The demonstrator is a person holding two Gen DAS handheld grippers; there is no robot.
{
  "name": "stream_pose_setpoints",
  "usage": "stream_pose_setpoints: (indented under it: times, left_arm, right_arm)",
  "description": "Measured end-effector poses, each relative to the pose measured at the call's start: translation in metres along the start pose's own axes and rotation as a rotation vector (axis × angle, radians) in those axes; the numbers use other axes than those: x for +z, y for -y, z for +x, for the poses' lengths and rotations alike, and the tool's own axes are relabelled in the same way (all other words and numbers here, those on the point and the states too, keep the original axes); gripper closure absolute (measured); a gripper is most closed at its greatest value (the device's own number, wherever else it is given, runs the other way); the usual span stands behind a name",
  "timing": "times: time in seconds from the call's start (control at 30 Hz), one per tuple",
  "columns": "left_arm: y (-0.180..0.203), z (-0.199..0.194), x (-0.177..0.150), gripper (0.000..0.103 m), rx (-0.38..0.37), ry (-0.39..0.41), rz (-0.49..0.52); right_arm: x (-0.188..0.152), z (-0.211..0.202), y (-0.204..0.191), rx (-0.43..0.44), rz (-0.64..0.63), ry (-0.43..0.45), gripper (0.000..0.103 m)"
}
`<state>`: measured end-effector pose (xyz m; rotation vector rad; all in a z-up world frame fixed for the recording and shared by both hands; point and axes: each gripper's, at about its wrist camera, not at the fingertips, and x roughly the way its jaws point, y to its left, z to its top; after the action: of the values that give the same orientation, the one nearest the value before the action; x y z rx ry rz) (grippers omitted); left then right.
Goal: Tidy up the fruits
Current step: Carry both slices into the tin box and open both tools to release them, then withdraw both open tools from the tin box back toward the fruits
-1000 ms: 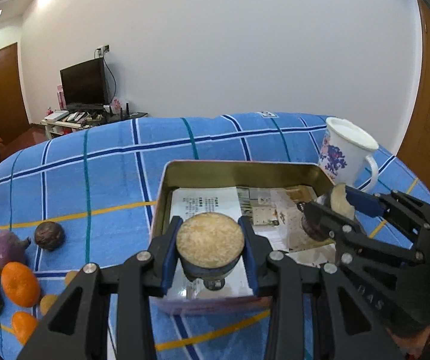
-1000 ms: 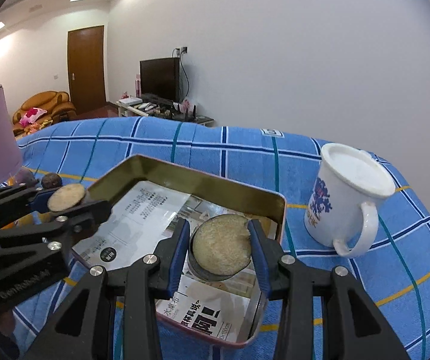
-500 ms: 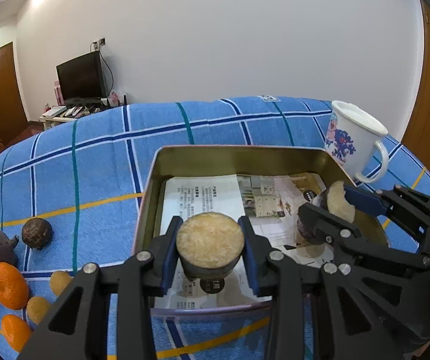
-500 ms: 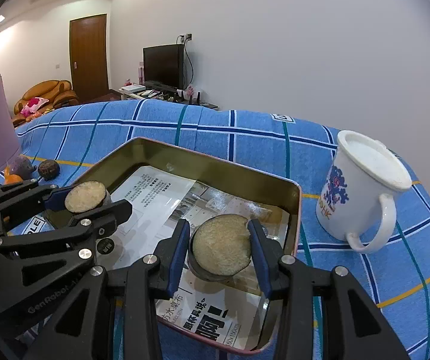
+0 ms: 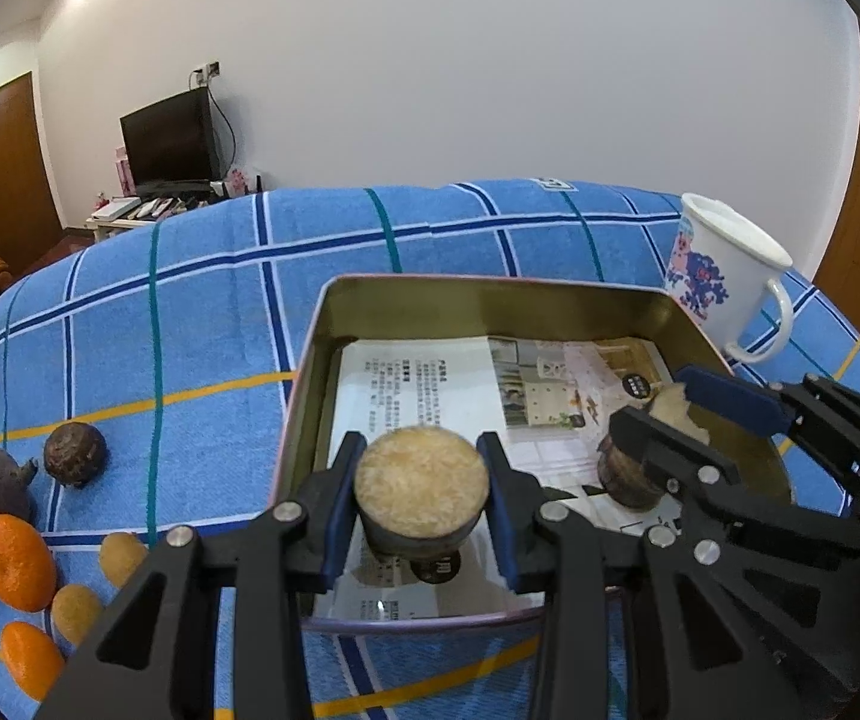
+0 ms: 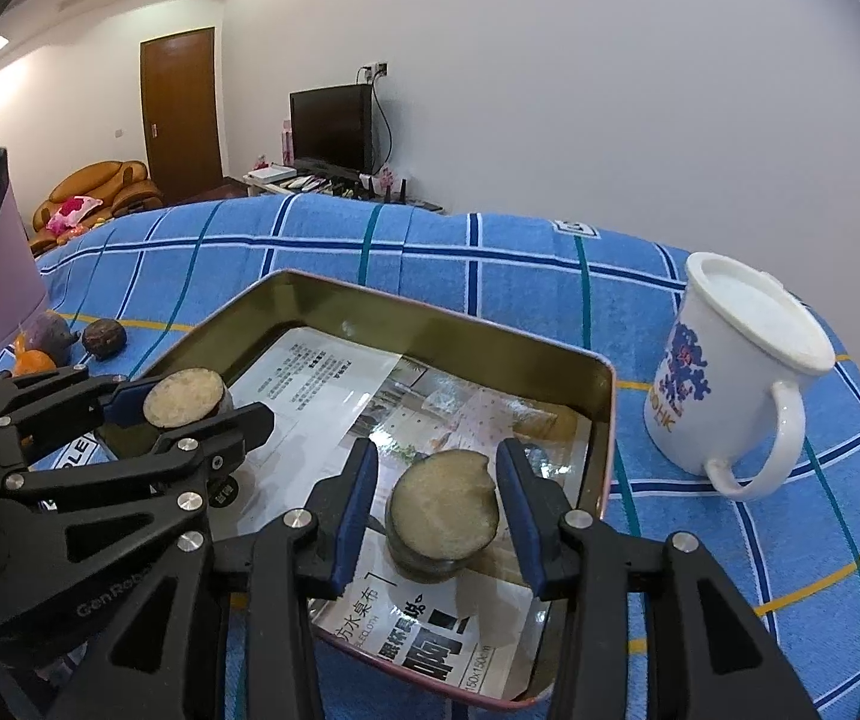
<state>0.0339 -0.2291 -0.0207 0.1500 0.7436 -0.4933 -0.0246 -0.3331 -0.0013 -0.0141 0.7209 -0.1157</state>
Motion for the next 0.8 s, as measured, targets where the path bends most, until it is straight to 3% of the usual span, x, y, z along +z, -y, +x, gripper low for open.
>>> stream_pose_setpoints:
  times: [0.2, 0.33, 0.43, 0.8]
  left_arm:
    - [-0.002, -0.023, -0.004, 0.050, 0.081, 0.112, -0.018]
    - [-0.005, -0.045, -0.010, 0.022, 0.181, 0.222, -0.030]
    - [-0.011, -0.051, -0.014, 0.004, 0.176, 0.247, -0.052]
    - [-0.023, -0.060, -0.020, 0.002, 0.199, 0.241, -0.067]
  right_arm:
    - [0.001, -0.009, 0.006, -0.033, 0.030, 0.046, 0.037]
    - [0.002, -0.021, 0.013, -0.059, 0.060, 0.114, 0.027]
    - [0.003, -0.029, 0.016, -0.067, 0.084, 0.155, 0.025]
    - [-0.001, -0.035, 0.005, -0.114, 0.073, 0.200, 0.021]
